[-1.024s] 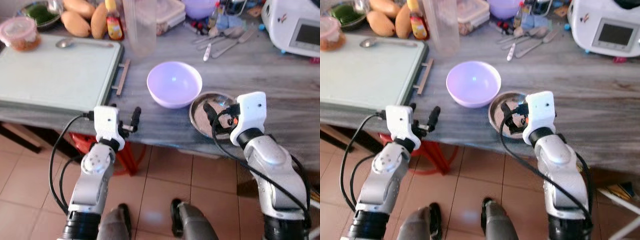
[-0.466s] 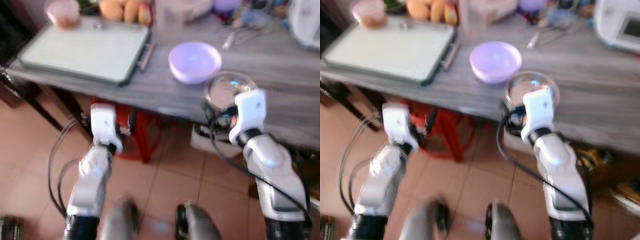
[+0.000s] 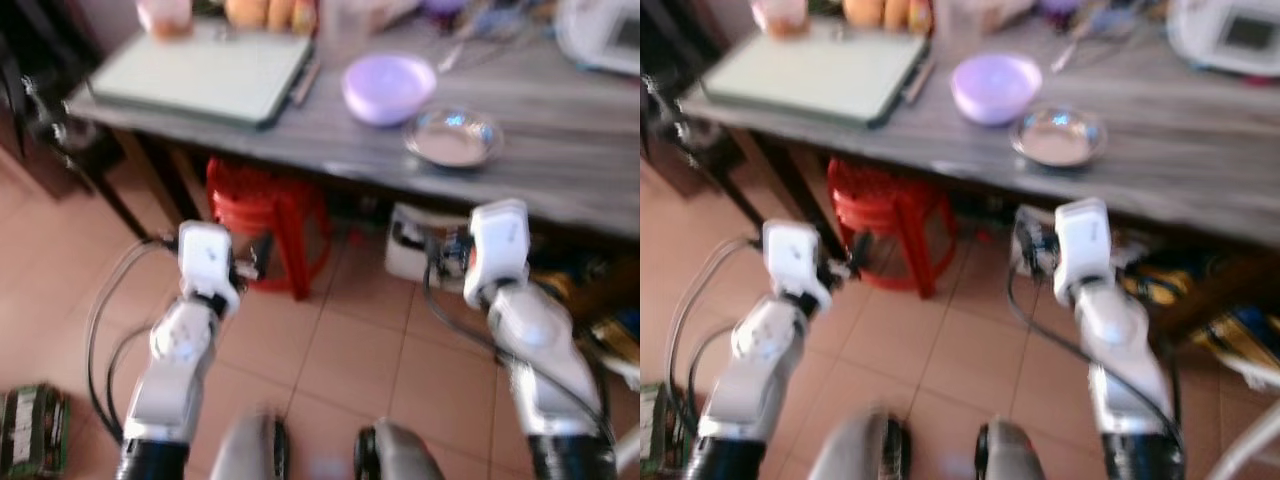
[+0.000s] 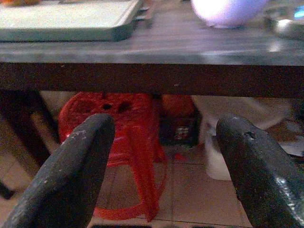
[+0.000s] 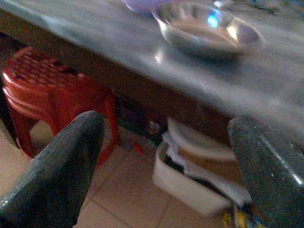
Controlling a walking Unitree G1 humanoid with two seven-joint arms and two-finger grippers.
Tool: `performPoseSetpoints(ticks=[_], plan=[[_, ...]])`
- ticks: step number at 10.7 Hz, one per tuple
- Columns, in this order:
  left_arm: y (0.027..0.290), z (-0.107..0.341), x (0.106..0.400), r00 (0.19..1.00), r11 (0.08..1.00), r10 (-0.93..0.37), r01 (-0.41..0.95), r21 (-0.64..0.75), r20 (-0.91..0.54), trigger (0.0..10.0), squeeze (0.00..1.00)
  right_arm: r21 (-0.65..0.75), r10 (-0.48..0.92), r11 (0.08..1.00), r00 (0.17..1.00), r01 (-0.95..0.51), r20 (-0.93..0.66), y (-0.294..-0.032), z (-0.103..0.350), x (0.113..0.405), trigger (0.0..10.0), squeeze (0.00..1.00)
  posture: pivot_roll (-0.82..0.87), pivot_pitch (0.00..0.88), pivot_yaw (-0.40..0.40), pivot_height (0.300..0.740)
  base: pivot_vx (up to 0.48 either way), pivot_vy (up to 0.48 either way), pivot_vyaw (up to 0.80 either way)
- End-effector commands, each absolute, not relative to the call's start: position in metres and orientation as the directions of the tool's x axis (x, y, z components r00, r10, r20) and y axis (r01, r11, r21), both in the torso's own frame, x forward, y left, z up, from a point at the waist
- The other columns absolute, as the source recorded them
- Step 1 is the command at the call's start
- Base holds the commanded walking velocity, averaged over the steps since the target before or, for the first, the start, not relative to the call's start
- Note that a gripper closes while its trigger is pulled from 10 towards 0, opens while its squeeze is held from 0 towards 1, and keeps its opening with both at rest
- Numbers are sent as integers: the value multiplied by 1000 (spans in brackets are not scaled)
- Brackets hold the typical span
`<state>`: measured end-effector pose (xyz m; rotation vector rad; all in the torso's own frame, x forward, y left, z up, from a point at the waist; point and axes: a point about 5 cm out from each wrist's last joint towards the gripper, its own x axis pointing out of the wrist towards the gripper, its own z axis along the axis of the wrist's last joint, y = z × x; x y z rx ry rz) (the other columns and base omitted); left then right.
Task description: Setting the table
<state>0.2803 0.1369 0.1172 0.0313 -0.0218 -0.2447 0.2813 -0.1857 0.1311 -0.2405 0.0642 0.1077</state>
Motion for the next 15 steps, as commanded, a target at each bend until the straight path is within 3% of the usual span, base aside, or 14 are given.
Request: performPoseSetpoints(ticks=[1,2,5,6,9,11,13,15], plan=[[143,110,276,977,976,-214,214,38,-7,10000,0,-257,82,963,997,-81,-9,-178,137,283,10000,0,-72,116,24,740,-307,0,0],[145,108,272,983,983,-182,183,18,-12,10000,0,-301,32,954,998,-17,45,-177,142,284,10000,0,-71,113,20,740,-300,0,0],[150,105,260,995,995,-93,94,-18,22,10000,0,-117,-100,986,987,115,123,-182,137,262,10000,0,-78,112,14,740,-99,0,0],[150,104,259,996,996,-90,91,-26,22,10000,0,-161,-70,982,986,94,154,-179,136,255,10000,0,-78,112,14,740,0,0,0],[156,107,256,999,998,-39,41,-40,28,10000,0,-82,-26,996,991,37,130,-169,134,251,10000,0,-79,133,11,740,0,0,0],[151,107,256,998,996,-61,63,-62,25,10000,0,-90,32,996,991,-20,133,-159,133,250,10000,0,-87,143,6,740,0,-146,-800],[151,106,256,997,996,-67,69,-61,22,10000,0,-131,39,991,992,-23,122,-166,132,251,10000,0,-87,155,-15,740,0,-296,-800],[151,106,255,998,996,-65,66,-64,20,10000,0,-144,56,989,992,-39,116,-169,133,253,10000,0,-90,163,-27,740,0,-287,0]])
